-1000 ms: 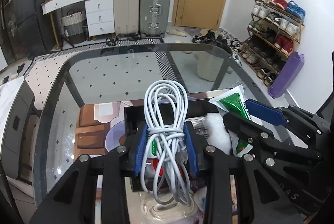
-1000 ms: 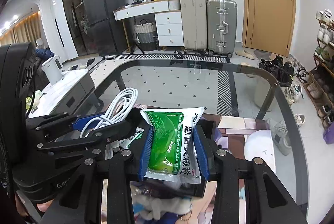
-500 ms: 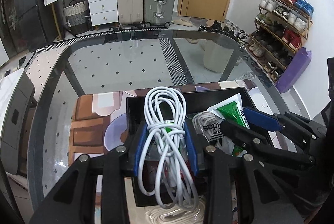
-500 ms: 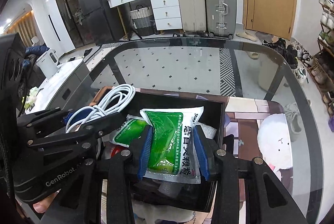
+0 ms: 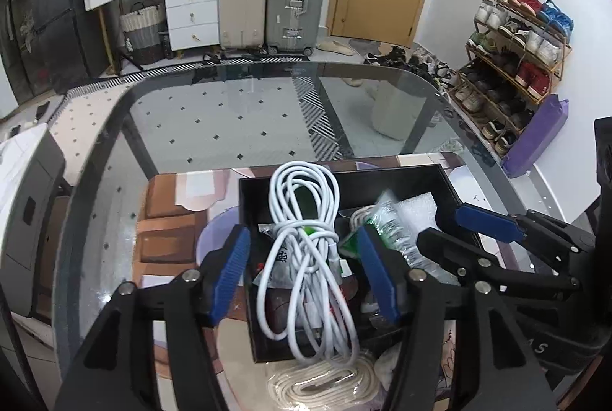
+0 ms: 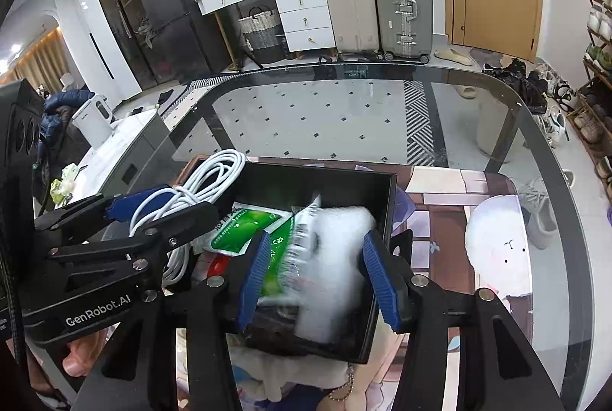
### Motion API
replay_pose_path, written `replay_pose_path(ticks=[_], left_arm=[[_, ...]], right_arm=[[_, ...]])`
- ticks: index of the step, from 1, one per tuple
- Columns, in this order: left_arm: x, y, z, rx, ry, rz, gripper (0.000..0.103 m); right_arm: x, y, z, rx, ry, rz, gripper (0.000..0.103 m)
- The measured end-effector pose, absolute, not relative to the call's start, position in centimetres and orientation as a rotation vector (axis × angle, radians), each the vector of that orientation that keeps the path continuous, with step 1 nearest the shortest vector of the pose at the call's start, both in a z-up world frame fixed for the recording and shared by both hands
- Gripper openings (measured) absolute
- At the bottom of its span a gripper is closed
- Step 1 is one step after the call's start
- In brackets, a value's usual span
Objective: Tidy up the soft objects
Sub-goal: 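Drop the white cable into the box with left tool while right tool drops the sachet in, then lower the right tool onto the white plush toy and grasp it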
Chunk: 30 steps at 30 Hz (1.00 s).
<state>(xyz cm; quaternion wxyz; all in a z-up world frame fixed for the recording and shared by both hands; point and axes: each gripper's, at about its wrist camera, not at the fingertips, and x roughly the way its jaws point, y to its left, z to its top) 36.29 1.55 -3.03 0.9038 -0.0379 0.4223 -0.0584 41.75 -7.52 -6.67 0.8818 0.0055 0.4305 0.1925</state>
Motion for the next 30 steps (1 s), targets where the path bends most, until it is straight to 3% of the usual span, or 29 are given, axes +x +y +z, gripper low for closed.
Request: replay_pose_path(ticks=[6,19,30], left_arm=[[34.8,1.6,-2.1,-0.061,0.849,-0.115,0.076],[29.0,2.7,-1.0,0.003,0.827,-0.128,0.076],[28.4,2.0,-6.4,0.077,0.97,-0.141,0.076]], right_arm=[[40.1,-8.2,-5.7,-0.006,0.9,0.4,0.056],[35.0,-11.0,-5.6,0.012,0.943,0.435,0.056],[34.6,-9.8,-8.8,-0.003,1.039,0.427,0.056]])
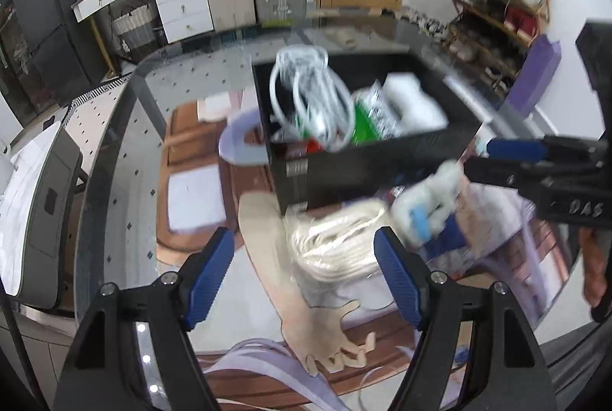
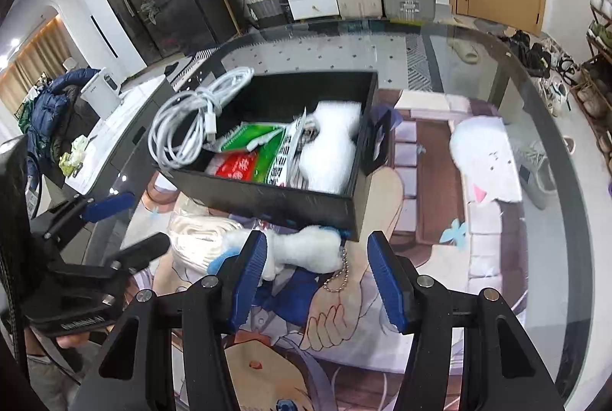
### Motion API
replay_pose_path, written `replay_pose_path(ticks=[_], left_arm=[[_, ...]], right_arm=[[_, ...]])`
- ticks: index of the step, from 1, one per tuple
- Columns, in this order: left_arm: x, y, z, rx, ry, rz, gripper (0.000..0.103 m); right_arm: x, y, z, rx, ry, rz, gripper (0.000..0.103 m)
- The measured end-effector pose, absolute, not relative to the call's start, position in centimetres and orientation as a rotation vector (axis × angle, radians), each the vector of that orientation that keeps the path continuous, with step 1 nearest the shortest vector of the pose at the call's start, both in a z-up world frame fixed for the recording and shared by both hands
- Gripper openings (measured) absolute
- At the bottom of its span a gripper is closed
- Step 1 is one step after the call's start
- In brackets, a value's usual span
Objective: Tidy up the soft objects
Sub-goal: 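Lower the right tool onto the white plush toy and grasp it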
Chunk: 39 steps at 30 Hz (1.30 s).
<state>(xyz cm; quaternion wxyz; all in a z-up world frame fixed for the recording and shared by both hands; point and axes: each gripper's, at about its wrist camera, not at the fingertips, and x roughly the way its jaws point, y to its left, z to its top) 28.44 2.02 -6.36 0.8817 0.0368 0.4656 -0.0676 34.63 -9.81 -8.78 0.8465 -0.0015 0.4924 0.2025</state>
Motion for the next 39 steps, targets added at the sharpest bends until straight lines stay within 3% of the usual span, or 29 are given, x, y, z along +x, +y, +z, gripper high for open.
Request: replay_pose_path(ticks=[19,22,27,31,39], left_arm=[[29.1,0.0,-8.0,0.159,0.996,-0.114,0.076],[28.9,0.1,-7.4,0.163,0.975,-0.105,0.076],[29.1,0.8,-7.5,0.137,0.987,-0.11,0.076],[29.0,0.8,-7.4,0.139,0.984,-0.111,0.076],[28.9,0.9,-7.2,0.133,0.98,-0.111,0.076]], right_arm=[[35.4,-7.9,-10.7,0.033,1.104,0.438,0.055],[35.0,-7.7,-10.5,0.021,1.105,0.452,0.038],[34.6,-7.4,-10.7,-0.006,1.113,0.46,0.031],[33.9,-6.6,-10.6,-0.017,1.129,0.511,0.007],[31.9,-5.8,-9.9,-0.105,1.132,0.55,0.005]])
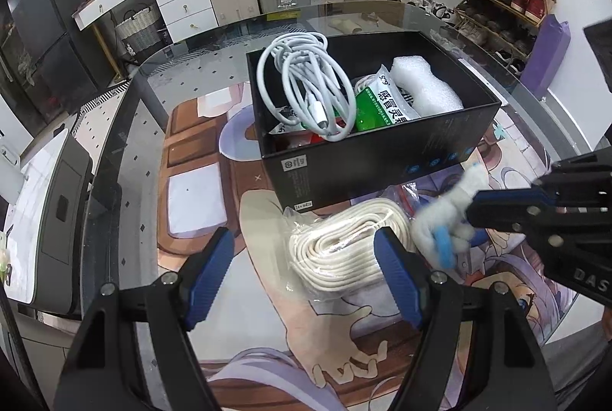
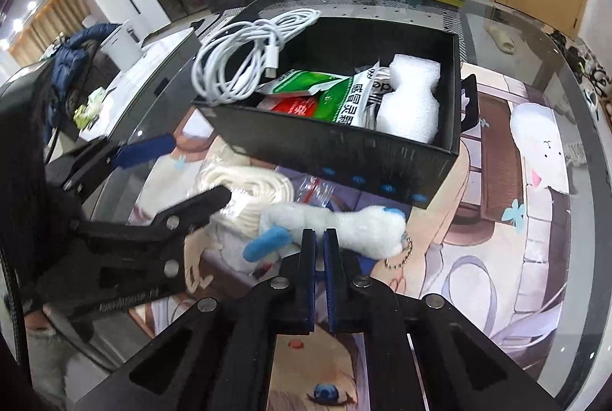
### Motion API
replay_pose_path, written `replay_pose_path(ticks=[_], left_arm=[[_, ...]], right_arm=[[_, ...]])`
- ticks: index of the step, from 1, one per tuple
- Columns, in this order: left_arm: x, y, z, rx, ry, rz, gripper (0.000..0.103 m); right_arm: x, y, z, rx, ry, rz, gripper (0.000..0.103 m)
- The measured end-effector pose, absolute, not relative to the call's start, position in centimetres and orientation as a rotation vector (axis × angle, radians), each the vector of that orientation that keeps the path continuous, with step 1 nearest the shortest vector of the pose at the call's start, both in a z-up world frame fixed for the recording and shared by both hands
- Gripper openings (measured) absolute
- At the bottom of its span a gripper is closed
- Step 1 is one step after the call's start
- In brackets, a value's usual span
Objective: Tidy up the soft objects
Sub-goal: 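Lower the right tool onto the white plush toy and grasp it, then grasp the bagged white rope coil with left tool while right tool holds the plush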
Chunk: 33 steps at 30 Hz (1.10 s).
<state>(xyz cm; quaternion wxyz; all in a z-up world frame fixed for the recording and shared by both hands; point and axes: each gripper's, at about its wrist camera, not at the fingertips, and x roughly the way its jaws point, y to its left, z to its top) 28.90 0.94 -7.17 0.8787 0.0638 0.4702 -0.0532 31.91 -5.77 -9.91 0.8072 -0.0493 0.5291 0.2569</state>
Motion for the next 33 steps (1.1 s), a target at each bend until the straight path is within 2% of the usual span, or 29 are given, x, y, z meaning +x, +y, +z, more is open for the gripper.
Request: replay_pose_path(ticks=[7,12,14,16,18,19,20,22,23,33], left_arm=[[28.9,0.7,-7.3,0.142,0.987,-0.113,0.076],[28.8,0.2,-7.1,0.15,0.973,-0.121,0.076],[28.8,-0.2,-7.4,0.169,0.977,-0.122,0.076],[28.9,-0.7,-7.8,0.198,0.983,-0.11,0.076],[28.9,-1.0,-8.3,0.23,0.994,-0.106,0.076],[28.9,-1.2,-8.4,0.238,0.996,-0.106,0.076],[28.8,-1.3,-8.6,0.249,0.997,-0.105,0.076],[28.7,-1.6,-8.5,0.267,0.991,-0.106,0.076],[28.7,-1.7,-8.3,0.268,0.991,-0.108,0.076],[28.4,-2.3,-9.6,0.233,1.088,-0.204,0.076]], right_arm=[[30.1,-7.8,-8.8,-0.133,1.128,0.578,0.005],[30.7,-8.6,-10.0,-0.115,1.163,0.541,0.005],[31.3,-9.0,-10.7,-0.112,1.187,0.501,0.011],[31.9,-9.3,-11.1,-0.1,1.205,0.482,0.022],[32.3,-9.7,-11.3,-0.058,1.218,0.492,0.023],[32.4,-10.1,-11.2,-0.016,1.222,0.499,0.028],[32.5,-10.3,-11.2,0.017,1.222,0.5,0.034],[32.8,-10.7,-11.0,0.096,1.212,0.496,0.066],[32.9,-10.7,-11.0,0.126,1.213,0.499,0.07],[34.2,-7.3,-12.7,0.085,1.242,0.487,0.071]])
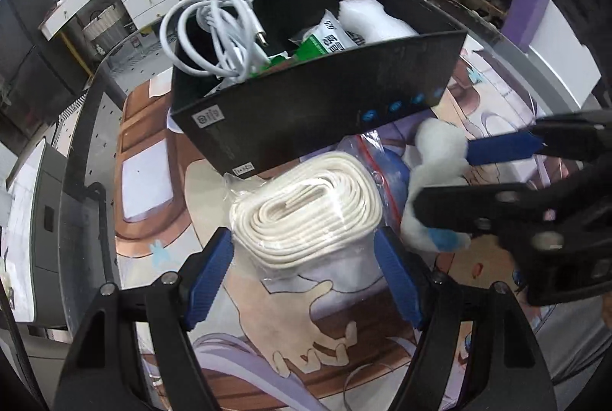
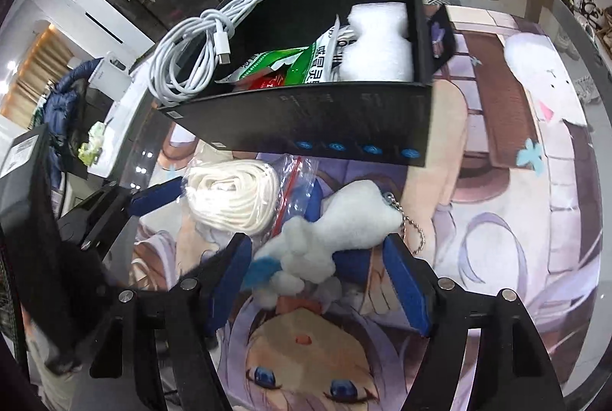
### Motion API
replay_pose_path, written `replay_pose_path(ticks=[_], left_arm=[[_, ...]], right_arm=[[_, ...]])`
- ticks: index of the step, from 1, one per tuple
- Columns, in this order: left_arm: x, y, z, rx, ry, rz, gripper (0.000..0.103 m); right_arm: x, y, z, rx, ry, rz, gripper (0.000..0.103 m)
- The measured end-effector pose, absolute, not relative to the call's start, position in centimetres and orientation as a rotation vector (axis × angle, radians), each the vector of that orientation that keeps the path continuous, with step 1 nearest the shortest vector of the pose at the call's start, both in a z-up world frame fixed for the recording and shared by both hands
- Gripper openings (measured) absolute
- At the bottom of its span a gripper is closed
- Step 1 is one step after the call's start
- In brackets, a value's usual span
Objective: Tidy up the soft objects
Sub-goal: 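Grasp the bagged white rope coil with left tool while right tool holds the plush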
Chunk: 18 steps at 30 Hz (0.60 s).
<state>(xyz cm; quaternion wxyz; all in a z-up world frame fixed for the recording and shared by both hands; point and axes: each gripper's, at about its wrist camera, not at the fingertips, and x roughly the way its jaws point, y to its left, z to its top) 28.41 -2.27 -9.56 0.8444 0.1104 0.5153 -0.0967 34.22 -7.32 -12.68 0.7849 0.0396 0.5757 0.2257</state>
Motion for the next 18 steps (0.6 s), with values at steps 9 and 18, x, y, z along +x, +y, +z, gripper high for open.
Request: replay_pose_path(ticks=[9,18], left_arm=[[27.9,-2.7,-9.9,0.255,1.107,-0.237,0.076],[26.4,-5.4,-9.8,0.261,1.168,-0.459,0.076]], right_arm=[[33.7,-6.7,-12.5,-0.04,1.23,0.504,0.031],[33.6,-8.3,-12.1,-0.057,1.212,0.471,0.031]])
